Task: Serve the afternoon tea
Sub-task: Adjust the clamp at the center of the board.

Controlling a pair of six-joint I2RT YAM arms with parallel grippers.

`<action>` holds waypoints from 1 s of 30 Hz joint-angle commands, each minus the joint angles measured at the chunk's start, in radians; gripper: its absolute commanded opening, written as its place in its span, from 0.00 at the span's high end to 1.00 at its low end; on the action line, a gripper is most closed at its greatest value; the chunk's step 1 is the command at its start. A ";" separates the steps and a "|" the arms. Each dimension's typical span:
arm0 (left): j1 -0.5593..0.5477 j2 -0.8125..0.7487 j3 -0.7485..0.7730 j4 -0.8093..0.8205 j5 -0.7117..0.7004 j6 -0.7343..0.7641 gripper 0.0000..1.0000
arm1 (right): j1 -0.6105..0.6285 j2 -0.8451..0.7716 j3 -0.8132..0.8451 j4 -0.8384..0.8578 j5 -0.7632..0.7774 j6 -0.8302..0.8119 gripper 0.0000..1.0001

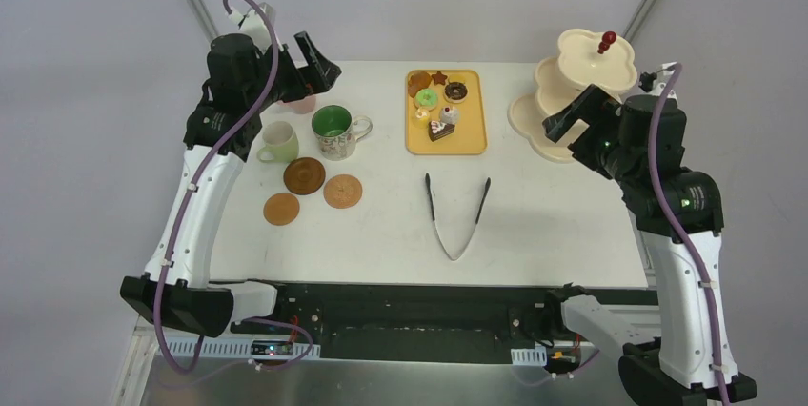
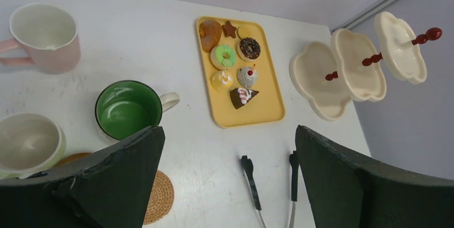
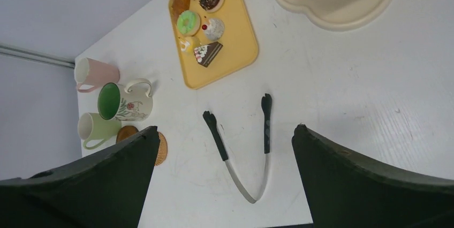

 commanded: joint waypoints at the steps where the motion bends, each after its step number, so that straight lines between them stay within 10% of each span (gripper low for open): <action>1: 0.003 -0.026 -0.043 -0.015 -0.027 -0.095 0.02 | 0.004 0.010 -0.024 -0.059 0.046 0.025 0.01; 19: -0.095 -0.130 -0.262 -0.237 -0.038 -0.128 0.01 | 0.027 0.131 -0.383 -0.088 -0.365 0.045 0.01; 30: -0.153 -0.231 -0.273 -0.330 0.003 -0.104 0.02 | 0.499 0.301 -0.526 0.090 -0.259 0.306 0.01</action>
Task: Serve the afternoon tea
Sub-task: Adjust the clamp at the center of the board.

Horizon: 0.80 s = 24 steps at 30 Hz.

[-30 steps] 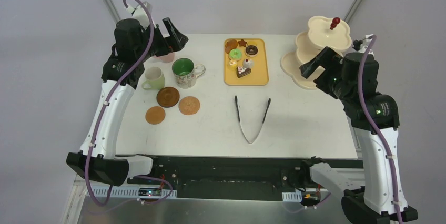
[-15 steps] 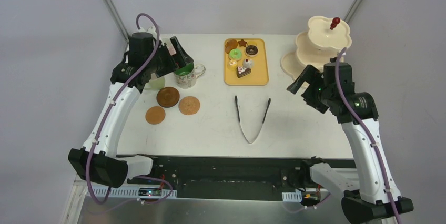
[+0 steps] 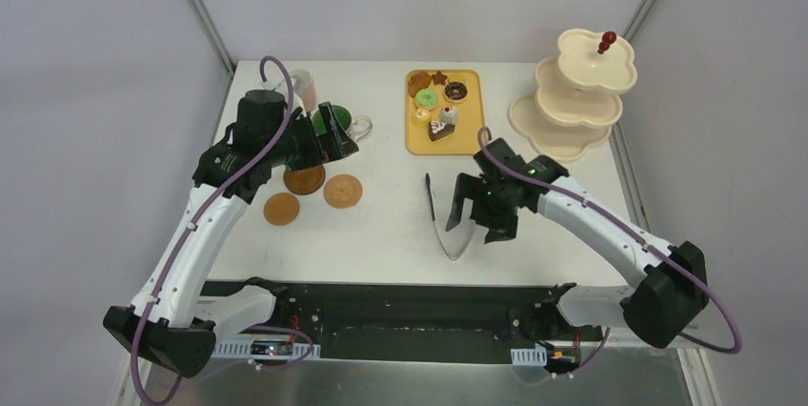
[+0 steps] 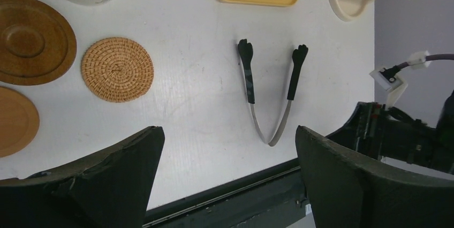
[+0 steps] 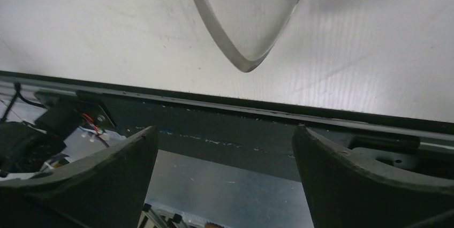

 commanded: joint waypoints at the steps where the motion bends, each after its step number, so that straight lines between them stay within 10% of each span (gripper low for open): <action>1: -0.005 -0.050 0.010 -0.079 0.006 0.046 0.02 | 0.162 0.033 -0.023 0.065 0.112 0.175 0.01; 17: -0.092 -0.141 -0.019 -0.214 0.074 0.081 0.03 | 0.467 0.202 -0.126 0.227 0.664 0.396 0.01; 24: -0.100 -0.145 -0.032 -0.220 0.115 0.063 0.04 | 0.455 0.209 -0.181 0.300 0.653 0.451 0.01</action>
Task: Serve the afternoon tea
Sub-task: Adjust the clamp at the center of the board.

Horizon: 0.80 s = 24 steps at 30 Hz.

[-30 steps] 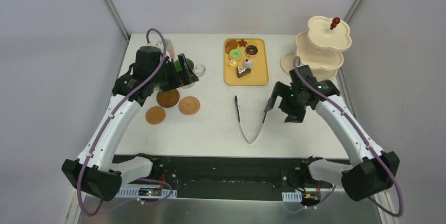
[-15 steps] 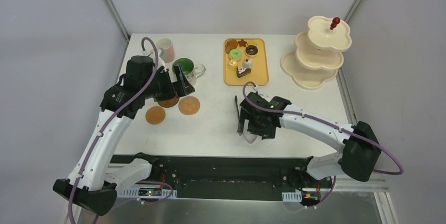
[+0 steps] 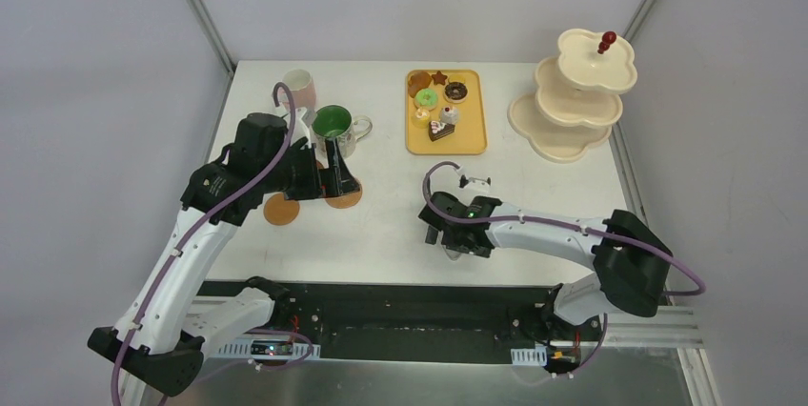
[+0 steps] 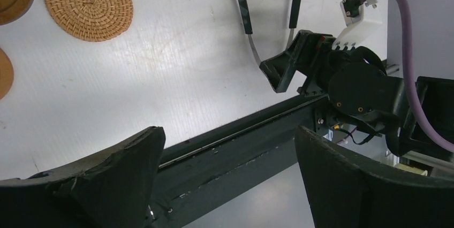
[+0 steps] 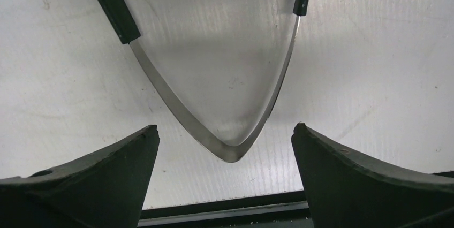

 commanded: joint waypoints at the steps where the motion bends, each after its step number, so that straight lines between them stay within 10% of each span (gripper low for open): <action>1: -0.009 -0.018 -0.012 -0.001 0.058 -0.001 0.05 | -0.014 0.000 -0.022 0.032 0.038 0.077 0.01; 14: -0.008 -0.021 -0.026 0.017 0.104 -0.027 0.01 | -0.266 -0.206 -0.194 0.203 -0.245 0.017 0.03; 24: -0.008 0.030 -0.028 0.103 0.079 -0.194 0.01 | -0.319 -0.162 -0.169 0.098 -0.146 -0.011 0.15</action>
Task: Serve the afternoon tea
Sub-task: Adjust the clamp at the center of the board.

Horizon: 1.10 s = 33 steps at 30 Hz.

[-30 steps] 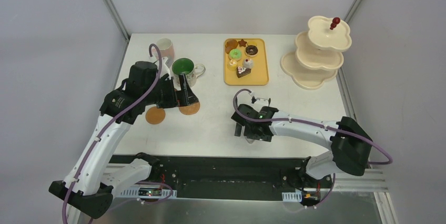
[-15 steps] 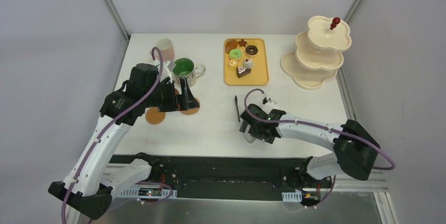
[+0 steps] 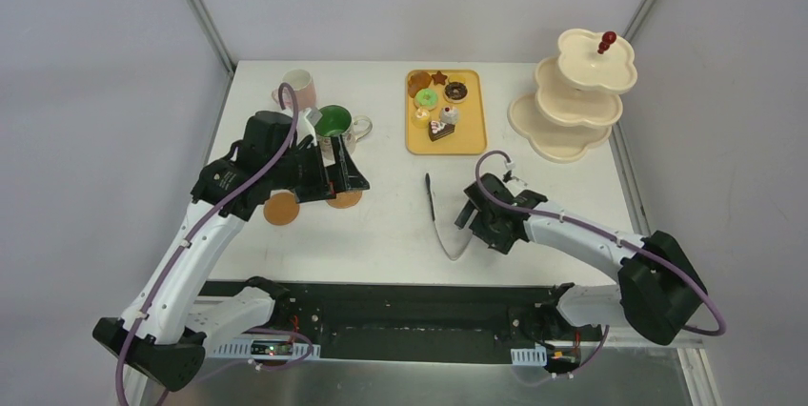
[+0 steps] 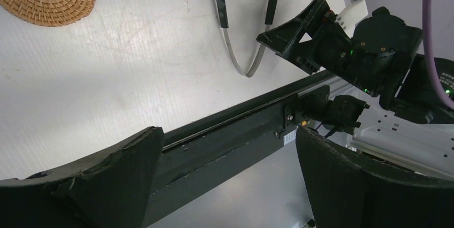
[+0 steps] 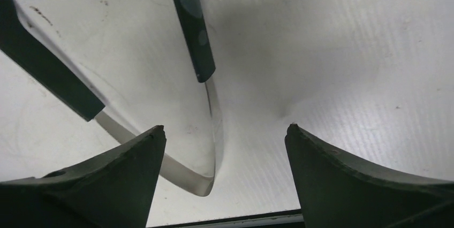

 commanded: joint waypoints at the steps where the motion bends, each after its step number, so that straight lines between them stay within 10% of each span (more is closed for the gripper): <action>1: -0.008 0.012 0.013 0.059 -0.024 -0.083 0.01 | -0.011 0.031 0.029 -0.038 0.064 -0.031 0.18; 33: -0.007 0.149 0.049 0.115 0.008 -0.104 0.01 | -0.024 0.129 0.075 0.046 0.032 -0.184 0.71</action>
